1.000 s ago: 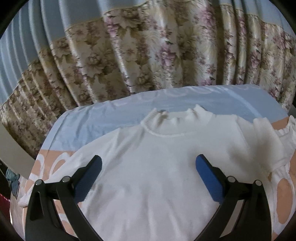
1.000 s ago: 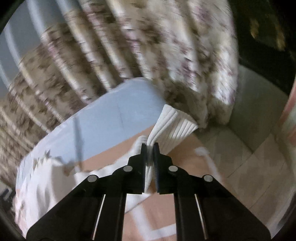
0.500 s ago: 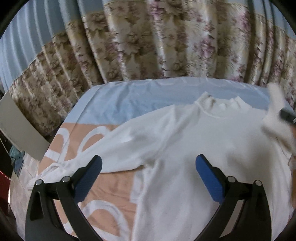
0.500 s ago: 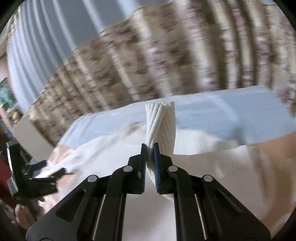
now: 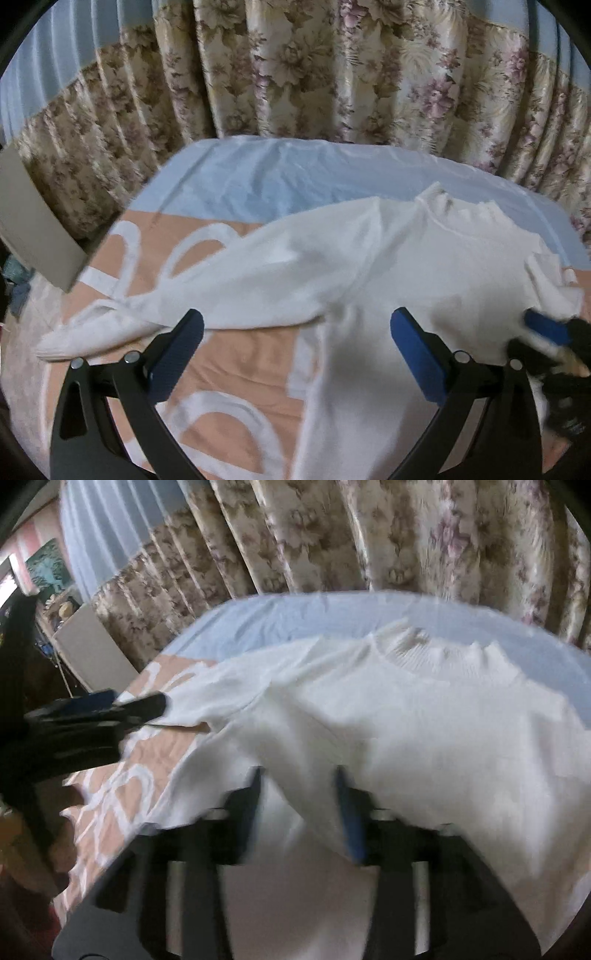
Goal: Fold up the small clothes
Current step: 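Carry the cuff across the sweater body with the right tool while the left tool grasps the other cuff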
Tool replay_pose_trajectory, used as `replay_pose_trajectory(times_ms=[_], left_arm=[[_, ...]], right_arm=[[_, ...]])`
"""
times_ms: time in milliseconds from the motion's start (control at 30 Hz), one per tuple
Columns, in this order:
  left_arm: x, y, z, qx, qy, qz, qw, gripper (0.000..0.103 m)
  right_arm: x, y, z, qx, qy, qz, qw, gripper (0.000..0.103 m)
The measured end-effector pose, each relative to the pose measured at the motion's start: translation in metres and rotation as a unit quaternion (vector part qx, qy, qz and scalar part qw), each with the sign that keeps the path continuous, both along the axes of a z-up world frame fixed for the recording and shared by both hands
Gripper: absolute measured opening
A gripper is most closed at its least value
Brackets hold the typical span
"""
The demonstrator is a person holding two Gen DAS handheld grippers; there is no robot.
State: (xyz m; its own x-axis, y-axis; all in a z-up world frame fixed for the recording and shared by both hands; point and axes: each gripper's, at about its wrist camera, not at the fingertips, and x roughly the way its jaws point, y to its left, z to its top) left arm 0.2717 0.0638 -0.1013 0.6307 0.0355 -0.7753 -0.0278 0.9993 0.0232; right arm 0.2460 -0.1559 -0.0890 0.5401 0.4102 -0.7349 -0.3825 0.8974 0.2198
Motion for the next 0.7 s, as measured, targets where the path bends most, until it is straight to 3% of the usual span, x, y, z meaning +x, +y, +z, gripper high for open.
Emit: replay_pose_trajectory(times_ms=[133,267,367,433,467,600,700], left_arm=[[0.001,-0.023,-0.012,-0.04,0.018,-0.036,0.9984,0.101],[0.007,-0.065,-0.03,-0.028,0.026,-0.07,0.9969,0.101],[0.012,-0.086,-0.043,-0.015,0.031,-0.085,0.9958,0.098],[0.014,-0.099,-0.05,0.006,0.031,-0.096,0.9949,0.072],[0.015,-0.103,-0.055,0.012,0.038,-0.1,0.9942,0.064],[0.02,-0.108,-0.066,0.015,0.045,-0.109,0.9929,0.058],[0.018,-0.11,-0.064,0.008,0.044,-0.129,0.9907,0.033]], right_arm=[[-0.014,-0.06,0.024,-0.005,-0.024,-0.071,0.997,0.055],[-0.024,-0.111,0.029,-0.001,-0.034,-0.138,0.99,0.055],[-0.03,-0.129,0.023,0.003,-0.031,-0.158,0.987,0.055],[-0.034,-0.137,0.02,0.003,-0.037,-0.17,0.985,0.055],[-0.036,-0.141,0.022,0.004,-0.047,-0.178,0.983,0.055],[-0.045,-0.159,0.017,-0.002,-0.052,-0.196,0.979,0.055],[-0.043,-0.168,0.011,-0.001,-0.041,-0.201,0.979,0.055]])
